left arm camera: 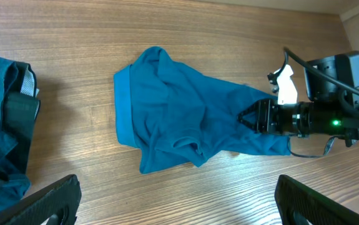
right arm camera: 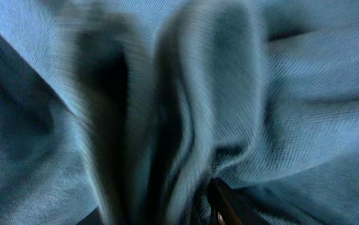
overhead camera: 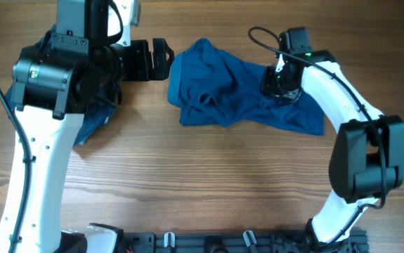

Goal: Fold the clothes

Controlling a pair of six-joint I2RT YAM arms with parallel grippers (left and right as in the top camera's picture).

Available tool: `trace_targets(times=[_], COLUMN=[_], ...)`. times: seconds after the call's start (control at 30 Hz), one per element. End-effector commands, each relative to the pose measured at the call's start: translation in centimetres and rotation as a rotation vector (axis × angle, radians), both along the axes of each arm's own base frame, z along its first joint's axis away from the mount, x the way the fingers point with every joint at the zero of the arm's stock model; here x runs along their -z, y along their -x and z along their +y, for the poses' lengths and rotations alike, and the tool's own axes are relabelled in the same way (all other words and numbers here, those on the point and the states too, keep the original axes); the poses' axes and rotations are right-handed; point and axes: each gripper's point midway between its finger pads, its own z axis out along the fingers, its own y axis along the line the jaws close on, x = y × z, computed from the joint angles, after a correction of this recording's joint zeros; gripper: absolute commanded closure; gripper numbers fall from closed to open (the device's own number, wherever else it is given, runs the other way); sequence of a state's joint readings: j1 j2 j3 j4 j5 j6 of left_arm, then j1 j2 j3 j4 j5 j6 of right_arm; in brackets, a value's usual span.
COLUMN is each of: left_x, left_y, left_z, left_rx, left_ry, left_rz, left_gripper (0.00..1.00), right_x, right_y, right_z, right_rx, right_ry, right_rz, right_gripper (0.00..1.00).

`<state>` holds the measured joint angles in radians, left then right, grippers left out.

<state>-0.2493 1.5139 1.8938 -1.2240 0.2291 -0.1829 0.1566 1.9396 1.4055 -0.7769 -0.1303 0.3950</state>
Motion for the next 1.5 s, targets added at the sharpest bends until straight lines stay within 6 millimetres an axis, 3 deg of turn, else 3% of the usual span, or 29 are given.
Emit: trace_targets(times=[0.0, 0.1, 0.23, 0.33, 0.37, 0.4, 0.47, 0.5, 0.53, 0.6, 0.67, 0.77, 0.83, 0.93, 1.0, 1.13, 1.27, 1.37, 1.47], left_x=[-0.5, -0.5, -0.5, -0.4, -0.4, -0.3, -0.2, -0.2, -0.2, -0.2, -0.2, -0.2, -0.2, -0.2, -0.2, 0.3, 1.3, 2.0, 3.5], left_y=[-0.1, 0.0, 0.0, -0.1, -0.1, -0.2, -0.1, -0.1, -0.1, -0.1, -0.2, -0.1, -0.1, -0.1, -0.1, 0.3, 0.8, 1.0, 1.2], left_z=[0.1, 0.1, 0.1, 0.1, 0.1, 0.1, 0.1, 0.1, 0.1, 0.1, 0.1, 0.1, 0.1, 0.1, 0.1, 0.3, 0.5, 0.5, 0.5], left_rx=[0.008, 0.008, 0.008, 0.008, 0.008, 0.008, 0.008, 0.008, 0.008, 0.008, 0.008, 0.008, 0.008, 0.008, 0.008, 0.006, 0.004, 0.004, -0.014], left_ry=[-0.014, -0.014, -0.015, -0.015, -0.016, -0.016, -0.018, -0.018, -0.018, -0.018, -0.017, -0.017, -0.017, -0.017, -0.018, -0.027, -0.040, -0.045, -0.038], left_rz=[-0.024, -0.023, -0.023, -0.020, -0.019, -0.016, -0.011, -0.010, -0.010, -0.011, -0.014, -0.013, -0.013, -0.013, -0.010, 0.014, 0.055, 0.078, 0.130], left_gripper=[0.00, 0.00, 0.00, 0.00, 0.00, 0.00, 0.00, 0.00, 0.00, 0.00, 0.00, 0.00, 0.00, 0.00, 0.00, 0.00, 0.00, 0.00, 0.00], right_x=[0.0, -2.0, -4.8, -5.8, -5.6, -5.3, -4.6, -4.0, -3.0, -1.3, 0.7, 1.9, 1.0, -1.7, -2.4, -5.1, -7.5, -6.4, -2.8], right_y=[0.8, 0.9, 0.5, 0.0, -0.1, -0.1, 0.6, 1.1, 1.7, 2.4, 3.7, 5.7, 6.9, 7.3, 6.7, 4.0, 1.3, 1.1, 2.0], right_z=[1.1, 1.3, 1.0, -1.3, -3.0, -4.5, -8.3, -9.5, -9.7, -8.8, -5.7, -0.6, 5.1, 11.4, 12.5, 11.0, 5.9, 2.8, 2.0], right_rx=[0.000, -0.045, -0.102, -0.063, -0.025, 0.007, 0.081, 0.103, 0.107, 0.092, 0.042, -0.061, -0.233, -0.436, -0.447, -0.444, -0.293, -0.181, -0.114], right_ry=[-0.070, -0.108, -0.111, -0.051, -0.004, 0.044, 0.163, 0.188, 0.167, 0.109, -0.011, -0.160, -0.332, -0.505, -0.522, -0.515, -0.423, -0.340, -0.234], right_rz=[0.035, -0.001, -0.088, -0.128, -0.125, -0.116, -0.076, -0.043, -0.002, 0.049, 0.109, 0.153, 0.140, 0.046, 0.008, -0.111, -0.207, -0.167, -0.065], right_gripper=[0.58, 0.50, 0.48, 0.49, 0.51, 0.61, 0.89, 0.95, 0.96, 0.96, 0.96, 0.96, 0.96, 0.96, 0.96, 0.96, 0.96, 0.96, 0.96])
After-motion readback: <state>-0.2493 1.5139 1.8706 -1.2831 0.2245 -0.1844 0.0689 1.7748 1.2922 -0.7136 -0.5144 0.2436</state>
